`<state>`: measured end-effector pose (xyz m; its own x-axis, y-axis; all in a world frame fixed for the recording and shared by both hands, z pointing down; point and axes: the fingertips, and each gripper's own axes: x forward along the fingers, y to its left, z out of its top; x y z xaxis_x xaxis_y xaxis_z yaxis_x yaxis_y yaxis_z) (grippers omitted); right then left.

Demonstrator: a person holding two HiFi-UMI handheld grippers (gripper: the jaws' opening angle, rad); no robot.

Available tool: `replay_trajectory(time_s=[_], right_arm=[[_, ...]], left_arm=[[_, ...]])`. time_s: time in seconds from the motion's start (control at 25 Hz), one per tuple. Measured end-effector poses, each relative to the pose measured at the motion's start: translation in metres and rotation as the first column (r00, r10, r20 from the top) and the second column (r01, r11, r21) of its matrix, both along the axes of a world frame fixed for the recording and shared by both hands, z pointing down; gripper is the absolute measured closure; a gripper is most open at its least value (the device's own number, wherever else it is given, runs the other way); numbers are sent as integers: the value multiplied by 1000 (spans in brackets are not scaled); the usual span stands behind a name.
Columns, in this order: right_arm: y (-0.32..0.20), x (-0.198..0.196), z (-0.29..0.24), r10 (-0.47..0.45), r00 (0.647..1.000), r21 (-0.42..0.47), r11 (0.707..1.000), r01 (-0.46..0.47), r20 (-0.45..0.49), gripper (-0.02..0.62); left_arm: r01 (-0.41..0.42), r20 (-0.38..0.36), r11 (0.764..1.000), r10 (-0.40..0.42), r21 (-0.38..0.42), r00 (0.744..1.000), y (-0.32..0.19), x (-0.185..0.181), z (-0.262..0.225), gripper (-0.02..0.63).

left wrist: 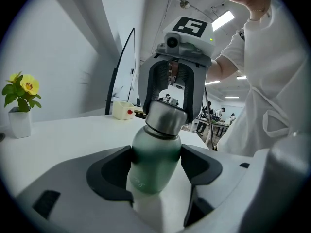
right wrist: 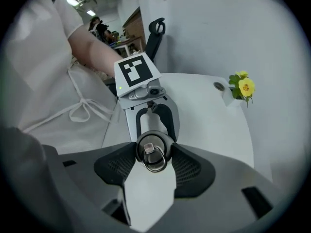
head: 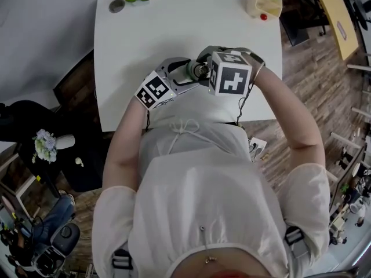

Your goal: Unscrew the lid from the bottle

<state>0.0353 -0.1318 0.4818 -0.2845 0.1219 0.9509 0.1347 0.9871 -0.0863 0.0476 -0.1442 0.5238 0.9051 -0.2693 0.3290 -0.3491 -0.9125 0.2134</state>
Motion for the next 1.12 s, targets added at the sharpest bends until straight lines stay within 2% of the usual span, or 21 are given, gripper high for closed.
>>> replay_trajectory(time_s=[0.12, 0.24, 0.32, 0.4, 0.48, 0.6, 0.72, 0.84, 0.92, 1.0, 1.12], right_arm=[[0, 0, 0, -40, 999, 3, 999, 40, -14, 353], [0, 0, -1, -29, 999, -2, 1000, 29, 29, 351], [-1, 0, -1, 18, 998, 3, 1000, -19, 64, 349], [-2, 2, -2, 130, 985, -11, 992, -129, 110, 320], [-3, 3, -5, 279, 946, -62, 960, -272, 167, 287], [-4, 6, -11, 469, 857, -115, 883, -454, 213, 288], [-4, 3, -12, 565, 790, -98, 823, -559, 238, 304], [-9, 0, -10, 611, 750, -71, 785, -615, 255, 351], [-10, 0, -9, 606, 751, -62, 787, -614, 261, 351], [-11, 1, -7, 588, 764, -68, 802, -594, 266, 351], [-10, 3, -5, 559, 785, -119, 827, -549, 267, 353]], left_arm=[[5, 0, 1000, -5, -6, 1000, -1, 0, 0, 270], [7, -5, 1000, -7, -10, 1000, -1, 1, 0, 270], [9, -4, 1000, -10, -11, 1000, 0, 1, 0, 270], [14, -1, 1000, -14, -13, 1000, 0, 0, 0, 270], [17, 3, 1000, -17, -11, 1000, 1, 0, -1, 270], [23, 8, 1000, -23, -10, 1000, 0, 0, -2, 270], [36, 7, 999, -36, -9, 999, 0, 1, -2, 270], [43, 8, 999, -43, -8, 999, 0, 1, -3, 270], [42, 10, 999, -42, -6, 999, 1, 1, -2, 270], [42, 12, 999, -42, -5, 999, 0, 0, -2, 270], [41, 10, 999, -41, -6, 999, 1, 1, -2, 270]])
